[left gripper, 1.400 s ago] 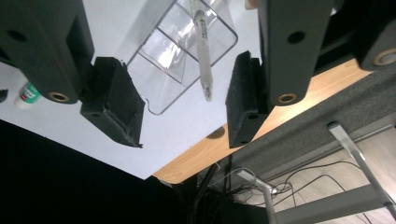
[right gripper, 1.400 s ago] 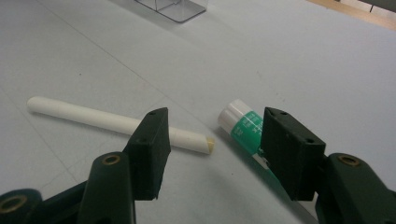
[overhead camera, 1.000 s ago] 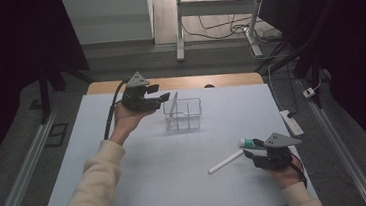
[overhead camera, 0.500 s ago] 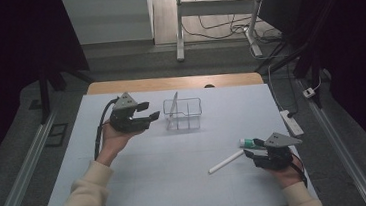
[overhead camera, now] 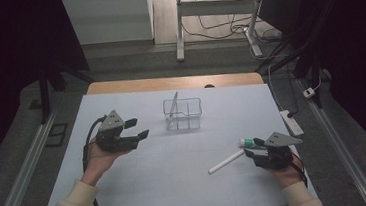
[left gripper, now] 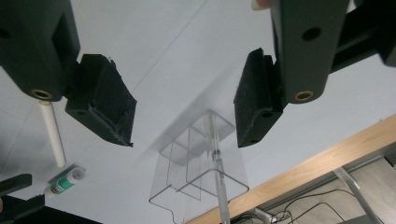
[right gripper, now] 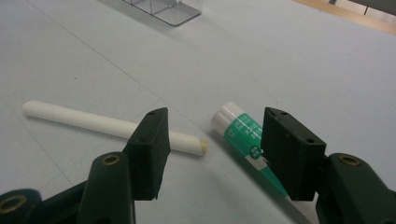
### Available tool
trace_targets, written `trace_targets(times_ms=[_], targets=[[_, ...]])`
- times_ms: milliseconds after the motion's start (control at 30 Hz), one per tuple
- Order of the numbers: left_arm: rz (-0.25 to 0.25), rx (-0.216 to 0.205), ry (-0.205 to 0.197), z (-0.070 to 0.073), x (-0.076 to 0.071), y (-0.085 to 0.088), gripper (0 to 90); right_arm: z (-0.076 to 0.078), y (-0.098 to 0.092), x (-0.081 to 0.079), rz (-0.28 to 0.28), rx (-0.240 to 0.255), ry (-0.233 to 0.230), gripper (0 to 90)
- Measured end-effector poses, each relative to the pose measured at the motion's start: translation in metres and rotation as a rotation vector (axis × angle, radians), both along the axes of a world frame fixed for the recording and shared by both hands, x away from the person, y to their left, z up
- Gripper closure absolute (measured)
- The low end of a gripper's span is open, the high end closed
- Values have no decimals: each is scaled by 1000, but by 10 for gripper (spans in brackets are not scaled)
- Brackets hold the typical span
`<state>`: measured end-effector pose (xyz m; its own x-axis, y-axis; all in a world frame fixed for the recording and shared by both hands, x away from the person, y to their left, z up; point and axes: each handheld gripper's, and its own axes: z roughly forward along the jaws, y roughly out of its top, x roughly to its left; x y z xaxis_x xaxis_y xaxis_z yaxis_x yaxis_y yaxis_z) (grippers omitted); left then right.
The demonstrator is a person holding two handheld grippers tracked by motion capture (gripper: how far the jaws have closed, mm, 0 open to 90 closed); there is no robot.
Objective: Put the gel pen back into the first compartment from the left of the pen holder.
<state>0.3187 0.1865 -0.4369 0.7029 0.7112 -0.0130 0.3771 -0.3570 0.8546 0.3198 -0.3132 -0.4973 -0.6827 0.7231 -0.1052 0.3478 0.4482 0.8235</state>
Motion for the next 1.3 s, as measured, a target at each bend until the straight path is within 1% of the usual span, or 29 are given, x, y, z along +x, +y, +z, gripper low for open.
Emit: trace_targets(times_ms=[100,367,467,667,933,1000,1067,1100,1200,1300], targets=[[10,-13,4,-3,-5,5,380,0,0,0,1,2,1,416],[27,-19,17,-13,-18,15,371,0,-1,1,0,3,1,415],[31,-15,25,-19,-25,18,366,0,-1,1,1,4,0,414],[48,-25,46,-28,-34,27,360,1,-1,1,4,1,-3,410],[62,-10,80,-46,-46,35,353,2,-4,1,5,8,-7,408],[65,-3,85,-49,-49,37,349,3,-4,1,7,6,-9,408],[69,-8,95,-52,-51,39,349,3,-5,1,13,11,-14,408],[70,-3,95,-53,-52,40,348,3,-5,1,16,12,-15,408],[65,3,103,-56,-53,39,346,5,-5,1,25,19,-18,406],[55,8,106,-57,-52,37,341,6,-6,1,36,14,-20,401]])
